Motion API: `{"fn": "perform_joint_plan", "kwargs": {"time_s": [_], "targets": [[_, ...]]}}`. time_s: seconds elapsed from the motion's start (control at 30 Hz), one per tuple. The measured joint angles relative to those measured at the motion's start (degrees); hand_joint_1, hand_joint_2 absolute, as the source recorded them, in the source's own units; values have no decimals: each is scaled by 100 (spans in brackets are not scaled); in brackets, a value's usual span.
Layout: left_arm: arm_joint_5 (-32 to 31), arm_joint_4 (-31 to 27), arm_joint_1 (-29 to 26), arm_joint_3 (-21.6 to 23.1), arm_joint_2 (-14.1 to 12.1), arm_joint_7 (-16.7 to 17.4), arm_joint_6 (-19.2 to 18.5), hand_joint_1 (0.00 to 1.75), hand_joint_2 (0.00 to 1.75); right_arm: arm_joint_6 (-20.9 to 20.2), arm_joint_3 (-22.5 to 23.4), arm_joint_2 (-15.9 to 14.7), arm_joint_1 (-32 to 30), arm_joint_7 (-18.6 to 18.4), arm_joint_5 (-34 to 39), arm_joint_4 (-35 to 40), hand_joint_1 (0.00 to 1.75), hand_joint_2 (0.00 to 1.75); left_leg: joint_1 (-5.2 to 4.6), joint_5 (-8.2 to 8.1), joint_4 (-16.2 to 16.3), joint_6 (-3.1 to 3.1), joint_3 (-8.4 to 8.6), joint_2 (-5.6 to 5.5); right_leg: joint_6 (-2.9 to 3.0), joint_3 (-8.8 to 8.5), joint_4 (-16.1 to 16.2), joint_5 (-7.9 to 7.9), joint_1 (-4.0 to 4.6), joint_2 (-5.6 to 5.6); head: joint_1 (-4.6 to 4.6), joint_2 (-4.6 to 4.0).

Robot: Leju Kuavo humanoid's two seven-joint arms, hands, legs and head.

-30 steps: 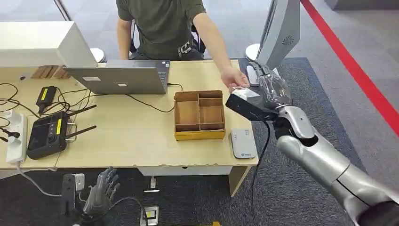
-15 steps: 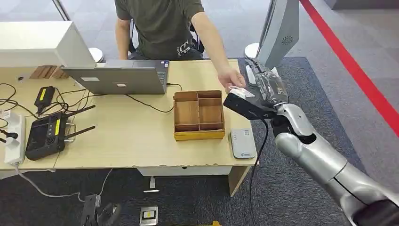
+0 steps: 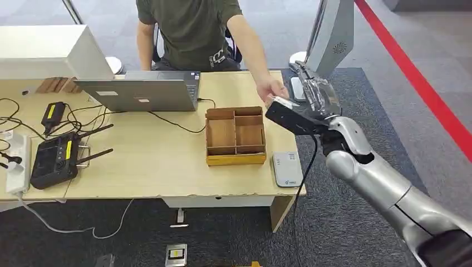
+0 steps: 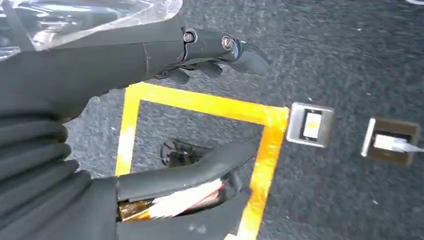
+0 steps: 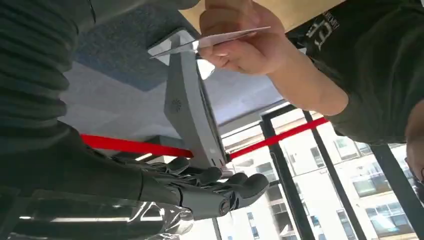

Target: Pass the card to the sensor for recognition and then transmit it.

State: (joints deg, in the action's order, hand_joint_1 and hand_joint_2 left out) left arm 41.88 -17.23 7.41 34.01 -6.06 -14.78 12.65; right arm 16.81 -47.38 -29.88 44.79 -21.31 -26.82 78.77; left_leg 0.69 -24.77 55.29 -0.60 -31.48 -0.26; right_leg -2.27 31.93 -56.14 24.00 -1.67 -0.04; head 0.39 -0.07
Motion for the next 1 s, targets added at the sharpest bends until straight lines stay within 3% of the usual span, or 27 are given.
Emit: {"fn": "perform_joint_plan", "kwargs": {"time_s": [0.13,0.37,0.6,1.0], "targets": [[-42,153,-6,4,33,446,120,0,0,39,-114,-18,65,-59,-17,-35,0,175,1,0,0,0,0,0,0,1,0,0,1,0,0,-2],[-15,328,-26,11,68,772,205,0,0,61,-295,-39,111,-131,-83,-92,0,175,1,0,-1,0,0,0,0,-2,0,0,1,0,2,-2],[22,427,-334,13,136,750,295,0,0,85,-435,-96,127,-133,-76,-190,0,175,0,-1,0,0,0,-2,0,0,2,1,1,-1,2,-2],[28,503,-346,15,173,770,297,0,0,112,-560,-96,173,-241,-61,-308,0,175,1,0,-1,-1,0,-1,0,-3,0,0,1,-1,0,0]]}}
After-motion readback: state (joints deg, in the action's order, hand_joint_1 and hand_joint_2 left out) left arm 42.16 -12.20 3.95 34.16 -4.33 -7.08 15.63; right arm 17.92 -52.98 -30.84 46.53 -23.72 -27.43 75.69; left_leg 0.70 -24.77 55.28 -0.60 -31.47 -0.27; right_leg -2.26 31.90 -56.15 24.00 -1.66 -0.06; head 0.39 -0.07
